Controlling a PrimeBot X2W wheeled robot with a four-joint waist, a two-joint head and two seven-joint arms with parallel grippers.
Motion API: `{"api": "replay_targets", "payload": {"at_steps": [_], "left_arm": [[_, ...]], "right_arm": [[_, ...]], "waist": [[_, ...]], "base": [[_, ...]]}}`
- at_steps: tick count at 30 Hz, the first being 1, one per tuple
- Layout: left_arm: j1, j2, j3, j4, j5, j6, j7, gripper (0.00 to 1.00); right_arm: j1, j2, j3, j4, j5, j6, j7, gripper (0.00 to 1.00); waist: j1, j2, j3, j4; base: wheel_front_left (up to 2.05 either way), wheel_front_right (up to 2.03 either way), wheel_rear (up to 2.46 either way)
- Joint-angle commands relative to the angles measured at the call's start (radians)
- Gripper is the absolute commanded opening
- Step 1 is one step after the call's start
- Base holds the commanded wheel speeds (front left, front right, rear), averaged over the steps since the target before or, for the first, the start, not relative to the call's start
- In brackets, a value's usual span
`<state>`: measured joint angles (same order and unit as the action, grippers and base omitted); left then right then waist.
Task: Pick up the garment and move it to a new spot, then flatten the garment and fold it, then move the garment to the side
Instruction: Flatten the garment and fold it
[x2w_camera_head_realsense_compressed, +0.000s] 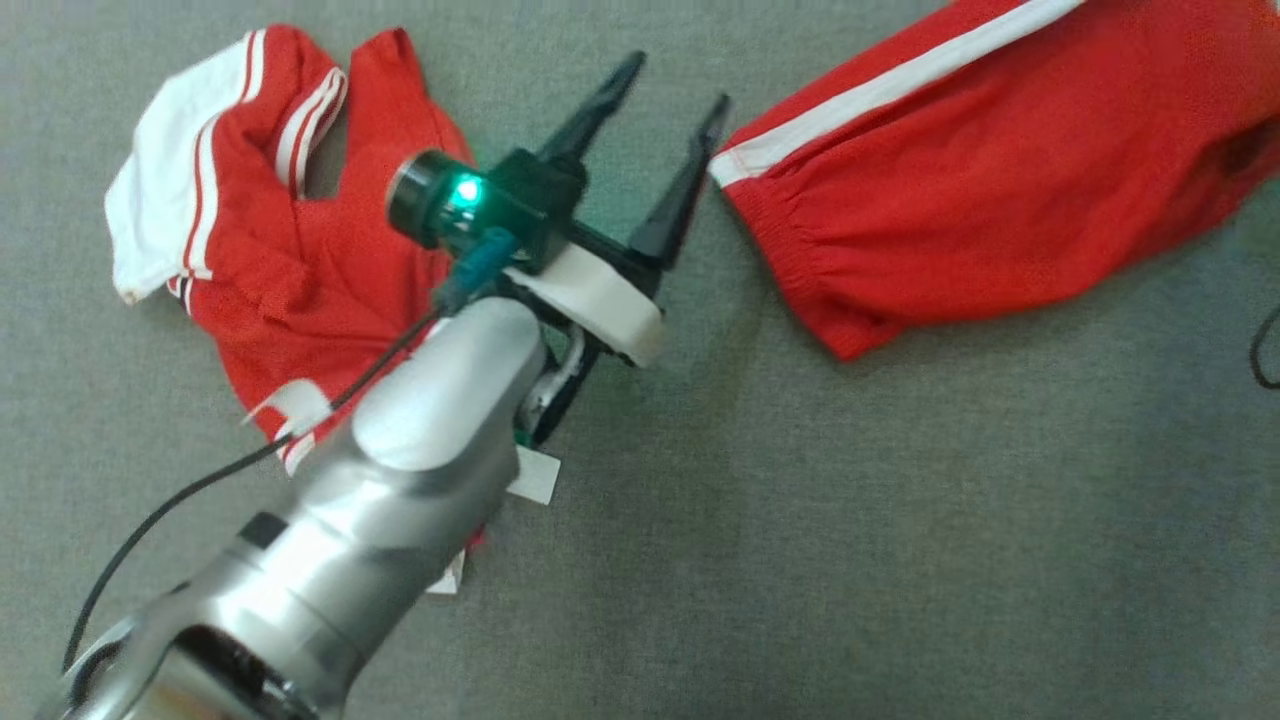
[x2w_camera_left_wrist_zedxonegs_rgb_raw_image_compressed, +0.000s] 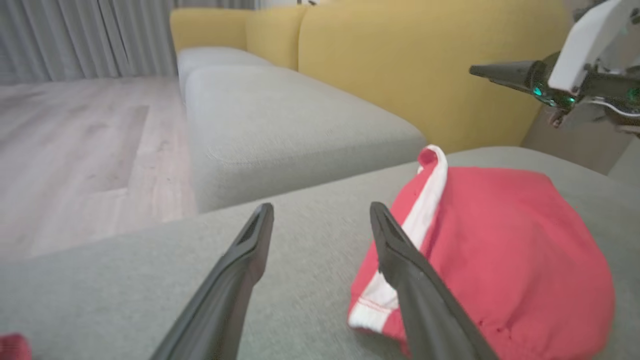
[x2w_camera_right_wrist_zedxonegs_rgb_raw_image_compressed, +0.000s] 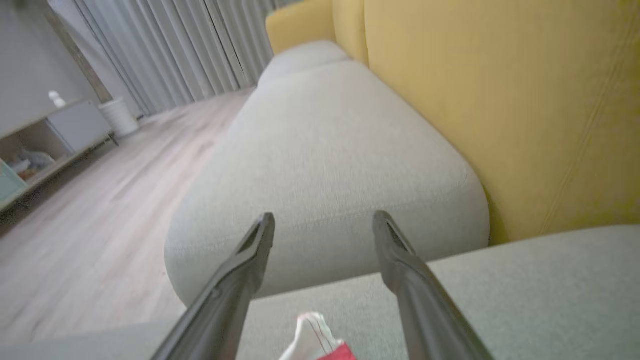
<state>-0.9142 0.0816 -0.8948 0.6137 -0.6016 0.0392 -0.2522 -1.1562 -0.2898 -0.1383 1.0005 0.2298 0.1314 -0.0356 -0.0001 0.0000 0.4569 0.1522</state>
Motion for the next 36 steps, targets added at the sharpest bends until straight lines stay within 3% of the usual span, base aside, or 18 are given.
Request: {"api": "replay_targets", "payload": {"at_steps": [1, 5, 10, 18, 28, 36], "left_arm": [[0.002, 0.045, 0.065, -0.061, 0.041, 0.021, -0.009, 1.00], [0.053, 0.083, 0.159, -0.171, 0.129, 0.079, -0.009, 1.00], [0.144, 0.110, 0.260, -0.271, 0.184, 0.113, -0.009, 1.00], [0.365, 0.127, 0.399, -0.343, 0.221, 0.126, -0.009, 1.00], [0.637, 0.071, 0.499, -0.370, 0.285, 0.106, -0.009, 1.00], [0.705, 0.024, 0.571, -0.376, 0.332, 0.055, -0.009, 1.00]], "right_arm": [[0.014, 0.024, 0.031, -0.053, 0.033, -0.001, -0.045, 1.00], [0.102, 0.054, 0.111, -0.136, 0.117, -0.001, -0.129, 1.00], [0.240, 0.060, 0.189, -0.255, 0.181, -0.001, -0.189, 1.00], [0.589, 0.122, 0.226, -0.495, 0.178, -0.001, -0.223, 1.00], [0.946, 0.221, 0.208, -0.685, 0.085, -0.001, -0.226, 1.00], [1.024, 0.238, 0.195, -0.729, 0.053, -0.001, -0.226, 1.00]], "waist": [[0.0001, 0.0000, -0.050, -0.021], [0.0001, 0.0000, -0.119, -0.044], [0.0001, 0.0000, -0.190, -0.063], [0.0001, 0.0000, -0.289, -0.083], [0.0001, 0.0000, -0.342, -0.091], [0.0001, 0.0000, -0.344, -0.091]], "base": [[0.00, 0.00, 0.00], [0.00, 0.00, 0.00], [0.00, 0.00, 0.00], [0.00, 0.00, 0.00], [0.00, 0.00, 0.00], [0.00, 0.00, 0.00]]}}
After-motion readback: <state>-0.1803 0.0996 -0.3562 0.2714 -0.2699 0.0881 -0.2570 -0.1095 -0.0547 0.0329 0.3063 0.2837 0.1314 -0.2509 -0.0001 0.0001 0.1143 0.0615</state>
